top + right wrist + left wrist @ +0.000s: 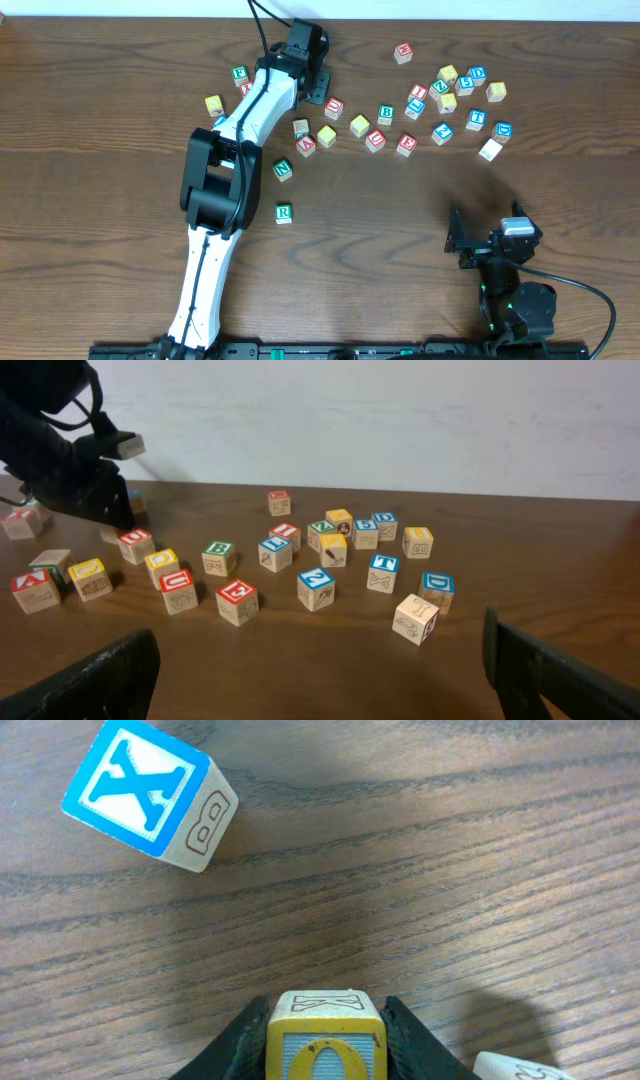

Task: Spell out ROBOT
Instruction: 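Lower the left gripper and close it on the yellow O block, then carry the O block toward the R block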

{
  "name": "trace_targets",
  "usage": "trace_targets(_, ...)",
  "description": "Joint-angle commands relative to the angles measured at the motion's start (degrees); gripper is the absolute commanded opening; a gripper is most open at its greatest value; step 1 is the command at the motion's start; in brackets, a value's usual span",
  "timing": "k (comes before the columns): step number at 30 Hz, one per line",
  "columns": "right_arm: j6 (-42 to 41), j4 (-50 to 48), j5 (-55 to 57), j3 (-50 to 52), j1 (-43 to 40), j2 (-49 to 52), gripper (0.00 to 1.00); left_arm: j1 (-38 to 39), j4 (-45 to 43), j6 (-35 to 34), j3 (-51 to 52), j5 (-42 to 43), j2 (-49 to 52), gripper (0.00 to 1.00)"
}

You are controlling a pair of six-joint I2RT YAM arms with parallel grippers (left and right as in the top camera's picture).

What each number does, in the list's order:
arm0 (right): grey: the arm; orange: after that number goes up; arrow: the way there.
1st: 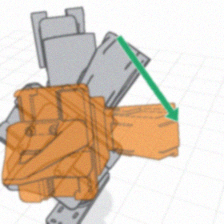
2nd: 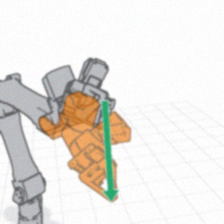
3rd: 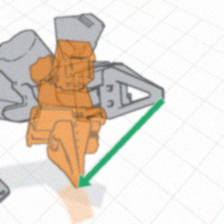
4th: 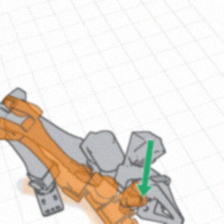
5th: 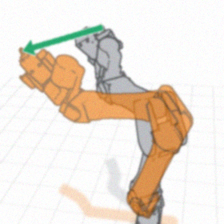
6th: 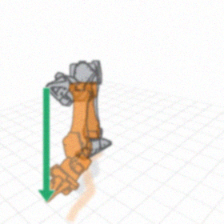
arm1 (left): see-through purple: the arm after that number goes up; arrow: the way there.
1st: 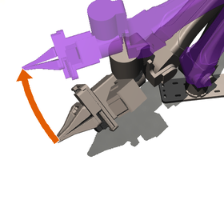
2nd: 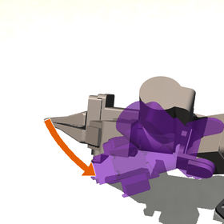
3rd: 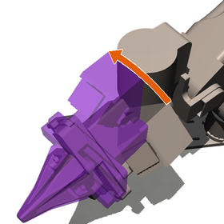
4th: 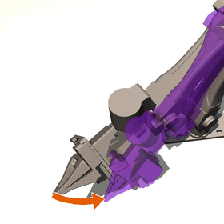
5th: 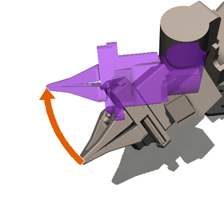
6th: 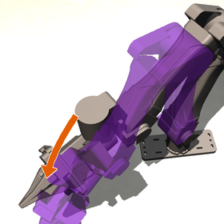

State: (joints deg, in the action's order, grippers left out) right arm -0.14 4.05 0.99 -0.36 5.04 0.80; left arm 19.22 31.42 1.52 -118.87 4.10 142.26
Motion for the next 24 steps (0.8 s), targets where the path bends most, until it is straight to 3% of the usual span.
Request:
trace_targets(1, 0.61, 0.24, -0.33, 0.04, -0.33, -0.13, 0.99, -0.28, -0.04, 0.33, 0.57, -0.68, 0.81, 0.29)
trace_targets(19, 0.61, 0.24, -0.31, 0.04, -0.33, -0.13, 0.99, -0.28, 1.75, 0.28, 0.46, -0.66, 0.33, 0.12)
trace_targets(24, 0.61, 0.24, -0.31, 0.07, -0.33, -0.13, 0.99, -0.28, 2.80, -2.91, 0.44, 0.07, -2.89, 0.08)
